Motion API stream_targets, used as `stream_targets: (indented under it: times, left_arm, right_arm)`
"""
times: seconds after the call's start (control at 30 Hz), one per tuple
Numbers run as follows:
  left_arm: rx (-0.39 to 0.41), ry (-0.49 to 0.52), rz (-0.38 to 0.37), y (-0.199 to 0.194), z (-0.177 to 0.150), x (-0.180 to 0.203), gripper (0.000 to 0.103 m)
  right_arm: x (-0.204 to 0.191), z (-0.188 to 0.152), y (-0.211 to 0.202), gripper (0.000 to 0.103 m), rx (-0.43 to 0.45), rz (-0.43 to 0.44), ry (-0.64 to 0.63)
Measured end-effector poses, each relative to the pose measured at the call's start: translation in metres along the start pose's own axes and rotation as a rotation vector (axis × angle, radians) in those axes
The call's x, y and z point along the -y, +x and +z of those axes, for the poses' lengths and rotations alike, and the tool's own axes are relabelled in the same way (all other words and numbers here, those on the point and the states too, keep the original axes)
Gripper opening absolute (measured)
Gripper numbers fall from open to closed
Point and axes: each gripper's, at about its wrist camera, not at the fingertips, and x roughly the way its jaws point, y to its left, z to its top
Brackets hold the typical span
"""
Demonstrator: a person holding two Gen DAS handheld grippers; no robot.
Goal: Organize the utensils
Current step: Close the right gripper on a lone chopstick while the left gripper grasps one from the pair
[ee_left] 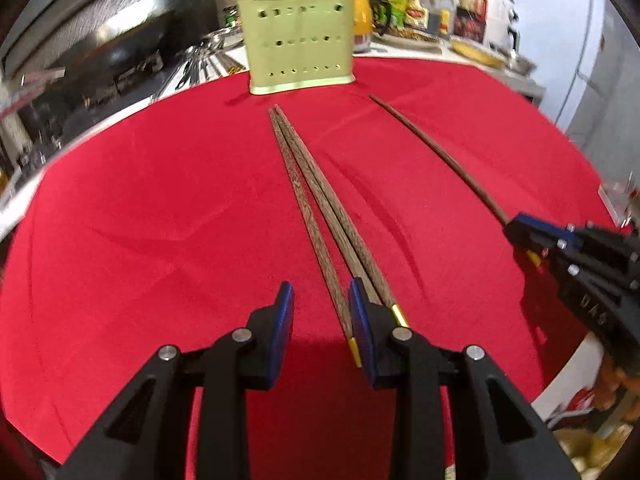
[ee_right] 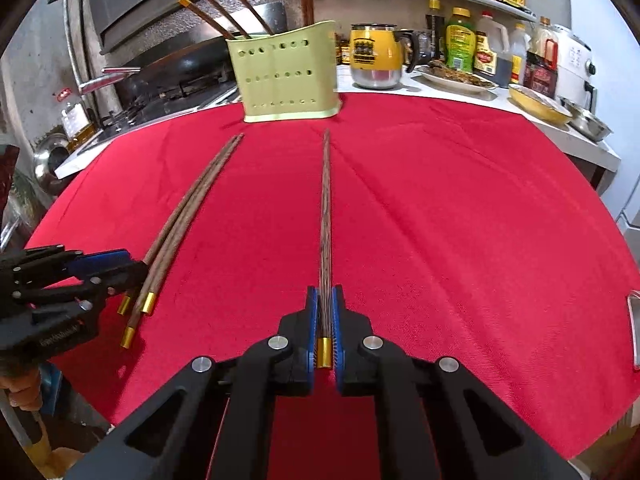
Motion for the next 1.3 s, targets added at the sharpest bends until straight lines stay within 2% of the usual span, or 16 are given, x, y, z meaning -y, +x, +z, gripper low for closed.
stream_targets:
  times: [0.07, 0.13, 0.23, 0.3, 0.4, 0.57, 0.83, 0.9, 1.07, 1.3]
  left_arm:
    - [0.001, 0.016, 0.017, 0.0, -0.001, -0.002, 0.027]
    - [0.0, 0.015, 0.034, -0.002, -0.004, -0.008, 0.017]
    - [0.018, -0.013, -0.011, -0.008, -0.014, -0.023, 0.015]
    - [0.025, -0.031, -0.048, -0.012, -0.02, -0.026, 0.016]
    - [0.036, -0.038, -0.087, -0.018, -0.03, -0.028, 0.027]
    - [0.052, -0.012, -0.054, -0.019, -0.034, -0.02, 0.03]
    - [0.057, -0.016, 0.014, -0.017, -0.031, -0.011, 0.027]
    - [0.065, -0.02, 0.021, -0.016, -0.03, -0.012, 0.022]
    - [0.085, -0.034, 0.045, -0.015, -0.03, -0.017, 0.008]
    - [0.133, -0.076, 0.01, -0.024, -0.031, -0.028, 0.007]
  right_arm:
    - [-0.003, -0.002, -0.001, 0.012, 0.004, 0.0, -0.025]
    - [-0.005, -0.004, -0.002, 0.012, 0.011, 0.0, -0.048]
    - [-0.005, -0.009, -0.006, 0.02, 0.02, 0.025, -0.067]
    - [-0.005, -0.014, -0.011, 0.025, 0.029, 0.035, -0.082]
    - [-0.008, -0.02, -0.015, 0.031, 0.039, 0.039, -0.103]
    - [-0.006, -0.025, -0.019, 0.032, 0.05, 0.044, -0.086]
    - [-0.006, -0.025, -0.017, 0.02, 0.076, 0.022, -0.066]
    - [-0.008, -0.024, -0.015, 0.014, 0.085, -0.012, -0.073]
    - [-0.004, -0.022, -0.013, 0.011, 0.082, -0.031, -0.039]
    - [-0.004, -0.02, -0.021, 0.007, 0.094, -0.037, -0.011]
